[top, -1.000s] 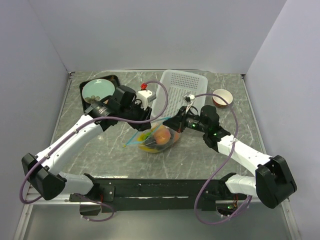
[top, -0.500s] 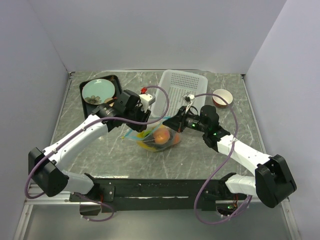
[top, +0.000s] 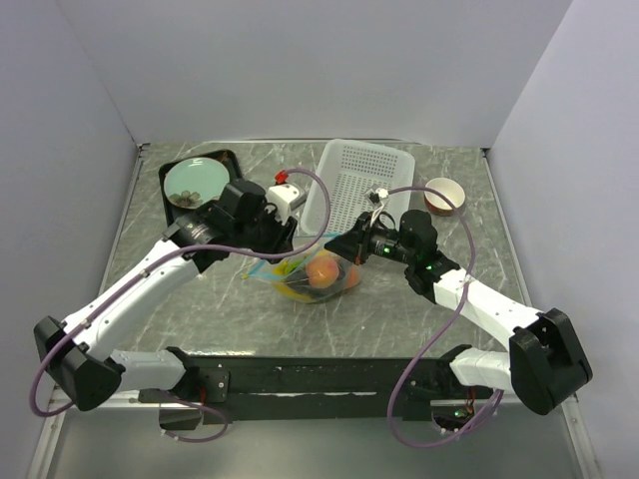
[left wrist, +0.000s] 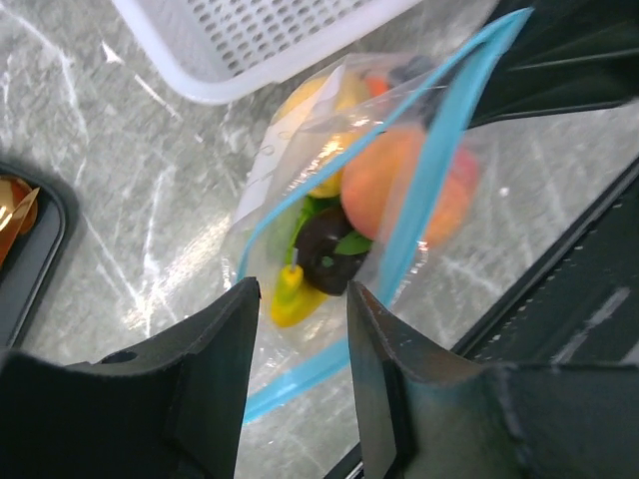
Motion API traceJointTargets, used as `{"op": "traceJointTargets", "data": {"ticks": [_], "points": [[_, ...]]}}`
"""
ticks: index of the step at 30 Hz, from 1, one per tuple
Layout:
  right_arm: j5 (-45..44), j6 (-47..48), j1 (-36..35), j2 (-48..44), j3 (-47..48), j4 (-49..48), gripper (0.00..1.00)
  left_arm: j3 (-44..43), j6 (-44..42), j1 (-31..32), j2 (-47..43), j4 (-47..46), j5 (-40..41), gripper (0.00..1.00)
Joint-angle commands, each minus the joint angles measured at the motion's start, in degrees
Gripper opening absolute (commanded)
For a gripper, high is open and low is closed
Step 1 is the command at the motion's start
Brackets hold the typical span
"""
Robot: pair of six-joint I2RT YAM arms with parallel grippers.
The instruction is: Open the zip-top bag and remove the fake food
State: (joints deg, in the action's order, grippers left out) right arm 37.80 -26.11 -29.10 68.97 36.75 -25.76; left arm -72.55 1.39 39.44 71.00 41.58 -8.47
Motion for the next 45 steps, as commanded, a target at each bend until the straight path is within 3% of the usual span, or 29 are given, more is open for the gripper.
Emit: {"op": "traceJointTargets", "data": {"ticks": [1,21,22,23,26,27,28,29,31,32,34,45], "points": [[1.0,-0.3,-0.4,0.0,2.6,-2.6,0.00,-0.2,-4.2,0.1,1.8,-0.5,3.4,0.47],[1.7,0.0,-1.5,-0.5,3.3,-1.7,0.00,3.6,-6.0,0.1,4.8,-7.9,8.3,0.44],[1.7,0.1,-1.6,-0.6,3.4,-1.2,0.00,4.0,-5.5,0.1,5.1,-8.3,8.3,0.40],[1.5,0.2,-1.7,-0.6,3.6,-1.0,0.00,4.1,-5.1,0.1,5.3,-8.5,8.3,0.25],[0.6,0.4,-1.9,-0.7,4.0,0.1,0.00,4.4,-2.6,0.1,5.4,-8.2,8.3,0.01],[-1.0,0.6,-2.2,-0.7,4.4,0.8,0.02,4.5,0.7,0.1,4.9,-7.5,8.4,0.01],[-1.8,0.9,-2.4,-0.5,5.6,3.2,0.08,4.4,2.0,0.1,4.4,-6.8,8.3,0.01],[-3.4,1.3,-2.9,-0.2,6.4,5.0,0.26,4.4,3.5,0.1,3.8,-6.1,8.3,0.01],[-9.3,3.3,-5.5,0.3,9.8,11.6,0.39,4.5,9.0,0.1,1.0,-3.9,11.5,0.01],[-11.3,4.0,-6.9,0.5,10.8,13.3,0.51,4.7,10.9,0.1,-0.2,-3.4,12.9,0.01],[-17.3,4.1,-9.6,2.2,13.6,16.9,0.61,5.5,16.8,-0.1,-3.9,-2.7,14.3,0.01],[-25.6,0.2,-15.7,14.6,28.9,27.1,0.75,-5.4,33.5,-7.8,-10.4,12.7,18.3,0.01]]}}
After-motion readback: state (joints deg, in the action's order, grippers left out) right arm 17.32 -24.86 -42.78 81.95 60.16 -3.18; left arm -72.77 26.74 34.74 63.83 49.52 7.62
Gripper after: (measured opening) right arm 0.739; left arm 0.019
